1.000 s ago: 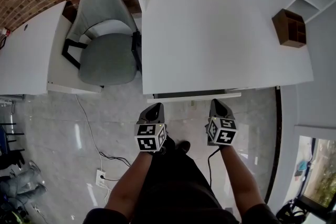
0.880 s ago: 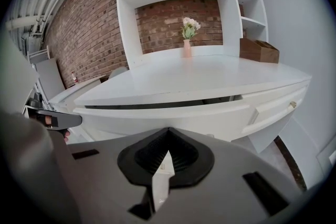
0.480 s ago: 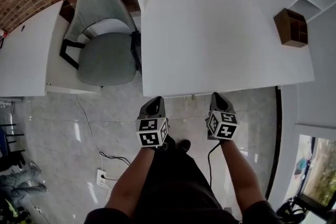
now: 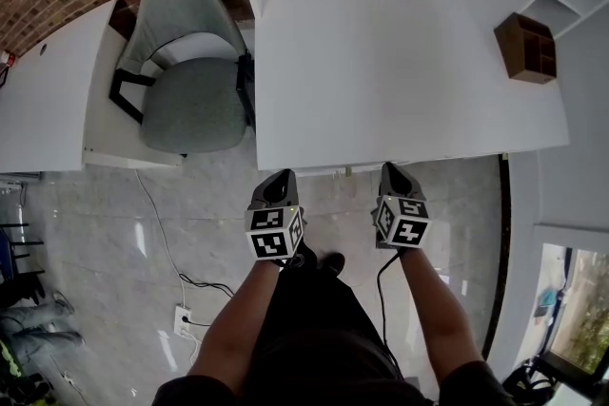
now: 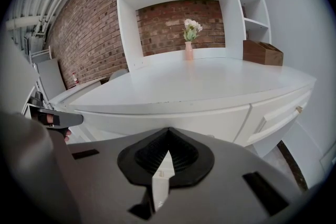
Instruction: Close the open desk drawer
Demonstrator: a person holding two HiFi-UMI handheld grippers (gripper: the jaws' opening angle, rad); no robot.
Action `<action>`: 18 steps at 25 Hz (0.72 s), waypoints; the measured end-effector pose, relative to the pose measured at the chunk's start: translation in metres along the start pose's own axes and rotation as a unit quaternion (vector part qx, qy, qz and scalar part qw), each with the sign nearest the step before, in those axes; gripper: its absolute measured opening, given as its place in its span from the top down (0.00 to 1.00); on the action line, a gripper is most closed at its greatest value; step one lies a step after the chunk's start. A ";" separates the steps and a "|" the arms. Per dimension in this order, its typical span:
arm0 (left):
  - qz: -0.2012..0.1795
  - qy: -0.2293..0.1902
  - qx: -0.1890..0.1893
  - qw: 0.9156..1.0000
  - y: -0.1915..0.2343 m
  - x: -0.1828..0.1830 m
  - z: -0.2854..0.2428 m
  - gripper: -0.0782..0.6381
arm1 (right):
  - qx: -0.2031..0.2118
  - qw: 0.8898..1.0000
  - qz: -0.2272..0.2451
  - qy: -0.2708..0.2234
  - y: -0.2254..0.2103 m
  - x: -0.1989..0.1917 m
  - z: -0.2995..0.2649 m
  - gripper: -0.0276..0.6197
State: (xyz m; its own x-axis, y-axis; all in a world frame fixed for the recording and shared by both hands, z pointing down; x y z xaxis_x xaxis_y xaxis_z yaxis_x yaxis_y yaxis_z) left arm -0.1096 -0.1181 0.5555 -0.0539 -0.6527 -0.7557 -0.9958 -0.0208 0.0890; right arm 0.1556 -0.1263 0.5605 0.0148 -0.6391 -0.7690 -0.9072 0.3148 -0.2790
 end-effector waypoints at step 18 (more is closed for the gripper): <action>-0.021 -0.063 -0.030 0.997 -0.016 0.019 0.055 0.88 | 0.040 0.997 0.025 -0.058 0.028 0.007 0.061 0.95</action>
State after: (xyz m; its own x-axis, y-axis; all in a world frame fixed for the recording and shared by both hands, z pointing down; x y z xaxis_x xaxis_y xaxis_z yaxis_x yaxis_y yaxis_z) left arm -0.0986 -0.0884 0.5044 -0.0247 -0.5494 -0.8352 -0.9914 -0.0940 0.0911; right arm 0.1559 -0.0788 0.5123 0.0223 -0.5377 -0.8429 -0.8713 0.4030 -0.2801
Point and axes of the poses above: the fingertips, and each gripper's own axes: z backward along the fingers, y to its left, x out of its top, the point moved 9 cm from there along z, backward along the fingers, and after that the axes turned 15 degrees about x, right-handed, at the moved point
